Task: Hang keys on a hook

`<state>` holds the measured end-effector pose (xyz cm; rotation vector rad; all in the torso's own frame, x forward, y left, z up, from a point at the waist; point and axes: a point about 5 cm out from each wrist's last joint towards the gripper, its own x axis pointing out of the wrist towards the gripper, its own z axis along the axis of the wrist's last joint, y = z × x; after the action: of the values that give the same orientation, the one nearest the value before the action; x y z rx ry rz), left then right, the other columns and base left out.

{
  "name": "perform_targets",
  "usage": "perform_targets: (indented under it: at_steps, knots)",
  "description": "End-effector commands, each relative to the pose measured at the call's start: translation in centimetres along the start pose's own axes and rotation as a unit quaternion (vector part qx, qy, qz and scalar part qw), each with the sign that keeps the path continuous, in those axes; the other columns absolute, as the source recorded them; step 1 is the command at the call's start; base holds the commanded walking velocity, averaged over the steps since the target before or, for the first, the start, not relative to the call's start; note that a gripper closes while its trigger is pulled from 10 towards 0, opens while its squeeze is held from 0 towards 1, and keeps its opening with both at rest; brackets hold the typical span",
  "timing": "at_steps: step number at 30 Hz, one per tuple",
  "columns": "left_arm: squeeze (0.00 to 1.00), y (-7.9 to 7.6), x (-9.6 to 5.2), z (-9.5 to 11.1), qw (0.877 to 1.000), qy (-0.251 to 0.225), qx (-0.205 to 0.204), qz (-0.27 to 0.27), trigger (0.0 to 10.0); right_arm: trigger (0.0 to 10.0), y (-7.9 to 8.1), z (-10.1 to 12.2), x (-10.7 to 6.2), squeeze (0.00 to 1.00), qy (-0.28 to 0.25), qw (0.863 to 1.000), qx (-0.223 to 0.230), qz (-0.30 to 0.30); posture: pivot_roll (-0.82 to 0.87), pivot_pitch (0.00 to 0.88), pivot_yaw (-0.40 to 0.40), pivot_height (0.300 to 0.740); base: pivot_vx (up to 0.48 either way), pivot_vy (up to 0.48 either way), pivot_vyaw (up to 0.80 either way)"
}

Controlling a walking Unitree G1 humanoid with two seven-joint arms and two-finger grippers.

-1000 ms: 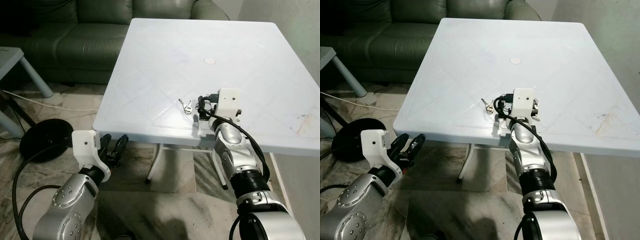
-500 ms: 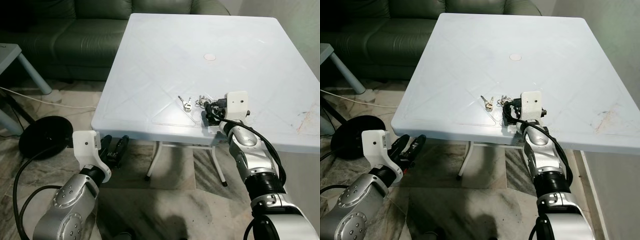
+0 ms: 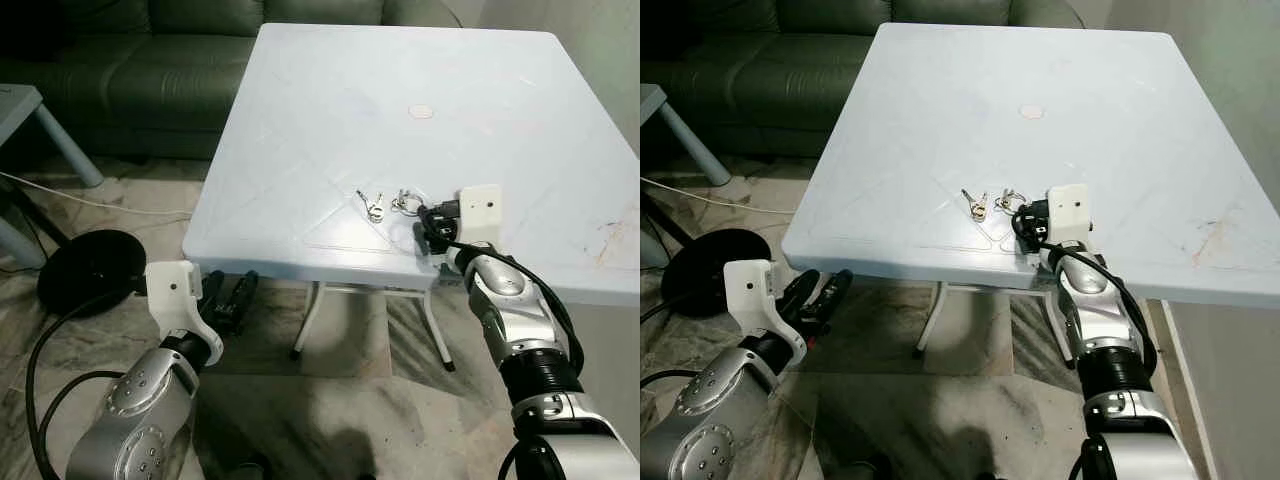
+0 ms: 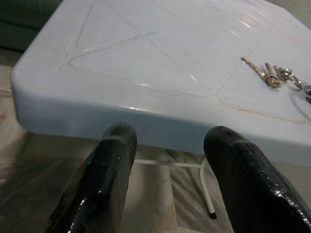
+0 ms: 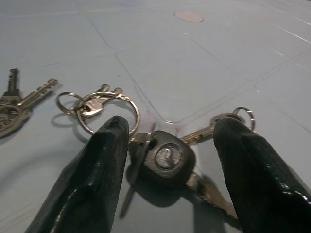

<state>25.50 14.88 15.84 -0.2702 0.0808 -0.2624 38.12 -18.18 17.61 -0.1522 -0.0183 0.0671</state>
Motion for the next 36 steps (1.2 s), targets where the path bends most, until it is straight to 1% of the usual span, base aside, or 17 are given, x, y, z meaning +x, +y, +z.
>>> perform_targets:
  at_steps: [1,2,3,5,6,7,13,16,25,30,31,32,33,34,35,36]
  knots:
    - [0.00,-0.5,-0.1,0.4,1.000,-0.003,0.008,-0.010,10.0,0.0,-0.2,-0.3,-0.2,0.00,0.005,1.000,-0.002,0.001,0.26,0.251,0.000,0.740,0.000,0.000,0.00]
    - [0.00,-1.1,0.0,0.6,1.000,-0.003,0.014,-0.024,10.0,1.6,-0.2,-0.4,-0.2,0.00,0.005,1.000,-0.003,0.001,0.26,0.251,0.002,0.740,0.000,0.000,0.00]
    - [0.00,-1.5,0.1,0.7,0.999,-0.006,0.014,-0.033,10.0,0.8,-0.2,-0.4,-0.2,0.00,0.005,1.000,-0.004,0.001,0.27,0.251,0.002,0.740,0.000,0.000,0.00]
    - [0.00,-1.7,0.2,0.9,0.999,-0.007,0.013,-0.039,10.0,0.8,-0.2,-0.4,-0.2,0.00,0.005,1.000,-0.004,0.001,0.27,0.251,0.002,0.740,0.000,0.000,0.00]
    - [0.00,-2.0,0.4,1.0,0.999,-0.008,0.017,-0.047,10.0,4.9,-0.1,-0.5,-0.2,0.00,0.006,1.000,-0.003,0.003,0.27,0.251,0.002,0.740,0.000,0.000,0.00]
    - [0.00,-2.1,0.4,1.0,0.998,-0.006,0.020,-0.051,10.0,10.0,0.0,-0.5,-0.2,0.00,0.008,1.000,-0.002,0.005,0.27,0.251,0.002,0.740,0.000,0.000,0.00]
    - [0.00,-2.3,0.4,0.9,0.998,-0.002,0.024,-0.057,10.0,10.0,-0.1,-0.6,-0.2,0.00,0.009,1.000,-0.002,0.008,0.26,0.252,0.004,0.740,0.000,0.000,0.00]
    - [0.00,-2.6,0.6,1.0,0.998,-0.002,0.026,-0.065,10.0,10.0,-0.7,-0.7,-0.4,0.00,0.011,1.000,-0.004,0.012,0.26,0.253,0.007,0.740,0.000,0.000,0.00]
    - [0.00,-3.0,0.7,1.1,0.997,-0.001,0.028,-0.076,10.0,10.0,-1.7,-0.8,-0.7,0.00,0.008,1.000,-0.002,0.021,0.25,0.255,0.013,0.740,0.000,0.000,0.00]
    - [0.00,-3.1,0.7,1.2,0.996,0.000,0.032,-0.078,10.0,10.0,-1.7,-1.1,-0.9,0.00,0.013,0.999,-0.002,0.031,0.25,0.256,0.015,0.740,0.000,0.000,0.00]
    - [0.00,-3.0,0.8,1.2,0.996,0.000,0.031,-0.079,10.0,5.0,-1.6,-1.1,-1.0,0.00,0.015,0.999,0.001,0.036,0.25,0.257,0.016,0.740,0.000,0.000,0.00]
    - [0.00,-3.0,0.8,1.2,0.996,0.000,0.031,-0.078,10.0,4.4,-1.6,-1.1,-1.0,0.00,0.015,0.999,0.002,0.040,0.25,0.257,0.016,0.740,0.000,0.000,0.00]
    - [0.00,-3.0,0.8,1.3,0.996,0.000,0.031,-0.079,10.0,5.4,-1.6,-1.2,-1.0,0.00,0.018,0.999,0.005,0.042,0.25,0.258,0.018,0.740,0.000,0.000,0.00]
    - [0.00,-3.0,0.8,1.3,0.996,0.000,0.032,-0.079,10.0,5.4,-1.6,-1.3,-1.0,0.00,0.022,0.999,0.008,0.044,0.25,0.258,0.018,0.740,0.000,0.000,0.00]
    - [0.00,-3.1,0.8,1.3,0.996,0.000,0.032,-0.079,10.0,8.6,-1.6,-1.3,-1.1,0.00,0.021,0.999,0.007,0.046,0.25,0.259,0.018,0.740,0.000,0.000,0.00]
    - [0.00,-3.1,0.8,1.3,0.996,0.000,0.031,-0.080,10.0,8.6,-1.6,-1.3,-1.1,0.00,0.020,0.999,0.006,0.047,0.25,0.259,0.018,0.740,0.000,0.000,0.00]
